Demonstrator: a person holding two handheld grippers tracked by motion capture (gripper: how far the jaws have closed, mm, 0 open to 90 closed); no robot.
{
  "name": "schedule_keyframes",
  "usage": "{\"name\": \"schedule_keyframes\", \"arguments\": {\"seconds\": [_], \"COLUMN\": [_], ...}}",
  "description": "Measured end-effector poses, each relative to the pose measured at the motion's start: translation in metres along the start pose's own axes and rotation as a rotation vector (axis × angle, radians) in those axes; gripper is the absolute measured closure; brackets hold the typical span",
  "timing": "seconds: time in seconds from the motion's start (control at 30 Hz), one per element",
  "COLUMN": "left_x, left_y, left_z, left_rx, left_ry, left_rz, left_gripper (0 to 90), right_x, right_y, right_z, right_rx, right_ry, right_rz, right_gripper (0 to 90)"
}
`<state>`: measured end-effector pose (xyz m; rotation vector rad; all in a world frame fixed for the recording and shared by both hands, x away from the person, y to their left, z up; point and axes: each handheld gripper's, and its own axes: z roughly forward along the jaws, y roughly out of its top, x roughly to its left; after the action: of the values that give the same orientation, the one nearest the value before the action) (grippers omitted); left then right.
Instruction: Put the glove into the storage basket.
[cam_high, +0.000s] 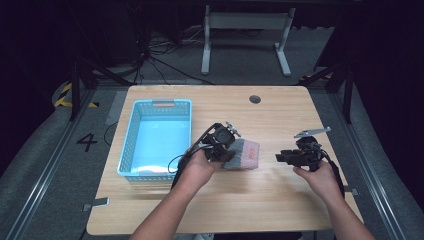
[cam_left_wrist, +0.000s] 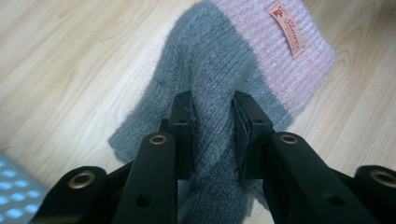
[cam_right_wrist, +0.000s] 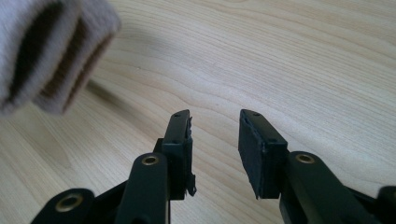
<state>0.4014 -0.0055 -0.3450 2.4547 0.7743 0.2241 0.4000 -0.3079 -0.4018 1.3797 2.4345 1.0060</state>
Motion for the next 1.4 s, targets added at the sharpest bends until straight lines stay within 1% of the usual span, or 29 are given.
{"name": "schedule_keyframes", "arguments": {"seconds": [0.03,0.13,0.17,0.3,0.5,0.6,0.7,0.9,1.13,1.2,1.27,1.33,1.4], "left_x": [0.002,0.011,0.014,0.026,0.049,0.058,0.068,0.085,0.112,0.117,0.121,0.126,0.132], "left_y": [-0.001,-0.003,-0.004,-0.010,-0.019,-0.022,-0.026,-0.036,-0.044,-0.046,-0.048,-0.052,-0.056], "left_z": [-0.003,-0.012,-0.016,-0.029,-0.051,-0.059,-0.065,-0.075,-0.089,-0.090,-0.091,-0.092,-0.094], "left_rx": [-0.005,-0.023,-0.031,-0.055,-0.081,-0.078,-0.085,-0.097,-0.078,-0.075,-0.056,-0.061,-0.065], "left_ry": [0.005,-0.001,0.006,0.016,0.038,0.060,0.070,0.106,0.163,0.182,0.201,0.196,0.200], "left_rz": [-0.004,-0.030,-0.028,-0.048,-0.074,-0.071,-0.079,-0.097,-0.133,-0.141,-0.146,-0.161,-0.171], "left_gripper": [72.3,72.3,72.2,72.3,72.3,72.3,72.3,72.2,72.2,72.2,72.1,72.1,72.1], "right_x": [0.000,0.000,0.000,-0.001,-0.002,-0.003,-0.003,-0.004,-0.004,-0.004,-0.003,-0.002,-0.001], "right_y": [0.000,0.000,0.000,-0.001,-0.006,-0.008,-0.011,-0.014,-0.015,-0.014,-0.013,-0.012,-0.011], "right_z": [0.000,0.001,0.001,0.002,0.002,0.001,0.000,-0.001,0.001,0.001,0.002,0.004,0.006], "right_rx": [0.001,0.001,0.002,0.007,0.017,0.018,0.021,0.021,0.031,0.028,0.027,0.030,0.035], "right_ry": [-0.001,0.001,0.000,0.001,-0.008,-0.012,-0.017,-0.022,-0.022,-0.020,-0.013,-0.011,-0.009], "right_rz": [-0.001,0.001,0.003,0.010,0.020,0.028,0.037,0.049,0.049,0.048,0.043,0.040,0.037], "right_gripper": [64.5,64.5,64.5,64.5,64.5,64.5,64.4,64.4,64.4,64.3,64.3,64.4,64.4]}}
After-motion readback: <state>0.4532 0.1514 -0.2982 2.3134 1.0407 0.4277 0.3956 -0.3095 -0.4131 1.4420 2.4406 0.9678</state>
